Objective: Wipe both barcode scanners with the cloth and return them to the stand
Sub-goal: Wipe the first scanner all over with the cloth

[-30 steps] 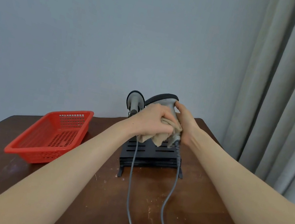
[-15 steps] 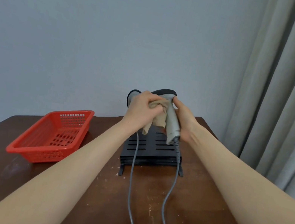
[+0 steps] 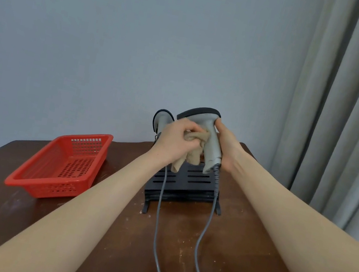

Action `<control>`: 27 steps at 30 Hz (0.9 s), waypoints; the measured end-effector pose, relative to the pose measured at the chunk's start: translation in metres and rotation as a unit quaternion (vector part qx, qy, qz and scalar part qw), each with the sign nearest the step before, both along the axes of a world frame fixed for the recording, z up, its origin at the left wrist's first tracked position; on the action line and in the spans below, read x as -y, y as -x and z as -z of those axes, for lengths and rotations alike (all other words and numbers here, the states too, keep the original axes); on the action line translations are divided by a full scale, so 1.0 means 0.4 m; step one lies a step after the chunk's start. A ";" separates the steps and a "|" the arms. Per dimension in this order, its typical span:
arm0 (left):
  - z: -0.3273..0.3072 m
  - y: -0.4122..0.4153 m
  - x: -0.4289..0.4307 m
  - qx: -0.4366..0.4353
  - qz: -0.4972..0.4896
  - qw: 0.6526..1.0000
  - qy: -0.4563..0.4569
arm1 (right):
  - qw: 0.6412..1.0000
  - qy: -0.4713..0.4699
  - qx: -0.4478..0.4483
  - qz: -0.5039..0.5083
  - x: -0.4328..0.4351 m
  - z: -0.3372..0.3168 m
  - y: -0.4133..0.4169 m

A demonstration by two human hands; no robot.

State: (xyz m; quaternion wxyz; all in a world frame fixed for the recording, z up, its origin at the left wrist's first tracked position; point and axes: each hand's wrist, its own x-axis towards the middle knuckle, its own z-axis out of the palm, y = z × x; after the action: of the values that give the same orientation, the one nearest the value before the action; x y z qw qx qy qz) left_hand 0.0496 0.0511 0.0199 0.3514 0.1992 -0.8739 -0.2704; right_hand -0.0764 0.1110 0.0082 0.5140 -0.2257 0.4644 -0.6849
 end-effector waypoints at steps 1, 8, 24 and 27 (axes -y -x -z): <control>0.004 -0.004 -0.009 0.041 0.041 0.998 0.004 | 1.000 0.005 0.009 -0.005 -0.004 0.002 0.003; 0.001 0.022 0.007 -0.066 -0.062 0.996 -0.003 | 1.000 -0.017 -0.021 0.007 -0.002 0.009 0.005; -0.006 0.024 -0.010 0.015 0.005 1.000 0.010 | 0.999 -0.026 -0.035 0.023 0.010 0.019 0.021; 0.000 0.012 -0.018 0.139 0.086 0.987 -0.005 | 0.998 -0.043 -0.041 0.030 0.007 0.027 0.029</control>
State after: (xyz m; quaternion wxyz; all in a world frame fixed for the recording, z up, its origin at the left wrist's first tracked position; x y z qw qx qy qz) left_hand 0.0447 0.0584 0.0199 0.2011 0.1609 -0.9266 -0.2741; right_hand -0.0879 0.1081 -0.0027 0.4830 -0.2174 0.5206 -0.6697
